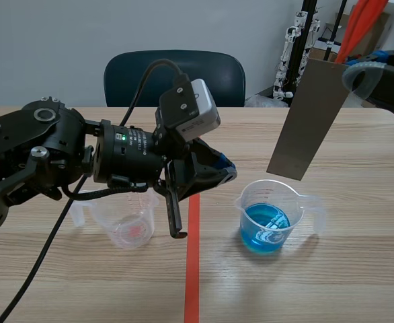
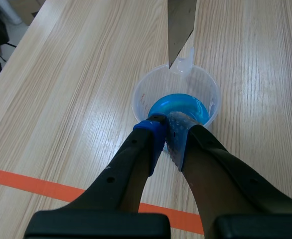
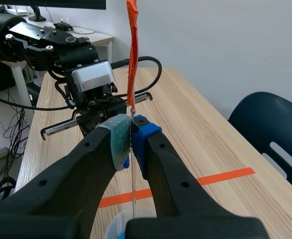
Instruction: Do the redox reaction experiment. lower the plate into the blue solution
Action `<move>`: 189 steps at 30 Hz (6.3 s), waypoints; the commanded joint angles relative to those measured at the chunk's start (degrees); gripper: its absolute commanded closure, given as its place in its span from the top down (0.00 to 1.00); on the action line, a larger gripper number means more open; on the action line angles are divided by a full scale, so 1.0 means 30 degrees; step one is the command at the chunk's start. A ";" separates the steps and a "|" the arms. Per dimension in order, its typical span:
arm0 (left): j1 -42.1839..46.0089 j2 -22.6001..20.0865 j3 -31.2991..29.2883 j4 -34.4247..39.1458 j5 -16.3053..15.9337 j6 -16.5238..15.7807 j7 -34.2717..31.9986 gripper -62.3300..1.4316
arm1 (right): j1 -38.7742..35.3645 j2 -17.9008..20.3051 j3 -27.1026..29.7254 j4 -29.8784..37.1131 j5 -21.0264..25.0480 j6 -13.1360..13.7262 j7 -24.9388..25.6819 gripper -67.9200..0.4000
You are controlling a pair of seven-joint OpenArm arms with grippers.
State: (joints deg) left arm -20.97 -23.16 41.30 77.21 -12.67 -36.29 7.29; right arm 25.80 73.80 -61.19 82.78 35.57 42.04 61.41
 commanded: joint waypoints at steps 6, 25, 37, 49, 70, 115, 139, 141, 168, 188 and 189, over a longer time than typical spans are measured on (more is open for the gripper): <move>-0.0328 0.0138 -0.0022 0.0138 -0.0270 -0.0044 -0.0277 0.09 | 0.0335 0.0204 0.0306 0.0138 0.0430 0.0226 0.0277 0.01; -0.0328 0.0138 -0.0022 0.0138 -0.0270 -0.0044 -0.0277 0.09 | 0.0335 0.0204 0.0306 0.0138 0.0430 0.0226 0.0197 0.01; 0.0131 0.0007 -0.0255 0.0175 -0.0423 -0.0124 -0.0248 0.48 | 0.0335 0.0204 0.0306 0.0138 0.0430 0.0226 0.0102 0.01; 0.3643 -0.2871 -0.2426 0.2718 -0.0554 -0.0168 -0.2229 0.48 | 0.0284 0.0029 0.0306 0.0109 0.0415 0.0226 -0.0576 0.01; 1.5744 -0.5676 -1.0404 0.2922 0.0153 0.0328 -1.0389 0.85 | 0.0226 -0.1814 0.0306 -0.1676 -0.0233 0.0226 -0.1654 0.01; 1.9190 0.0525 -1.3347 -0.7832 0.9034 0.6841 -3.2106 0.89 | -0.0787 -0.8225 0.0306 -0.9377 -0.7621 -0.1749 0.1617 0.01; 1.8090 0.0721 -1.1744 -0.7031 1.0615 0.6849 -3.2106 0.89 | -0.0874 -0.9092 0.0306 -1.1242 -0.8874 -0.2164 0.5166 0.01; 1.8090 0.0721 -1.1744 -0.6914 1.0615 0.6849 -3.2106 0.89 | -0.0874 -0.9092 0.0306 -1.1242 -0.9143 -0.2171 0.5166 0.01; 1.8083 0.0721 -1.1744 -0.6892 1.0615 0.6849 -3.2106 0.89 | -0.0889 -0.8830 0.0306 -1.1242 -0.9304 -0.2659 0.5151 0.01; 1.8083 0.0721 -1.1752 -0.6892 1.0622 0.6849 -3.2106 0.89 | -0.0882 -0.8568 0.0306 -1.1242 -0.9296 -0.2586 0.5289 0.01; 1.8083 0.0721 -1.1752 -0.6892 1.0622 0.6849 -3.2106 0.89 | -0.0882 -0.8568 0.0306 -1.1242 -0.9296 -0.2586 0.5304 0.01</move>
State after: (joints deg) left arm 33.32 -20.49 5.98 55.88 19.51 -15.64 -86.41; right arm 22.48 47.31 -60.75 48.27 6.85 34.06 75.88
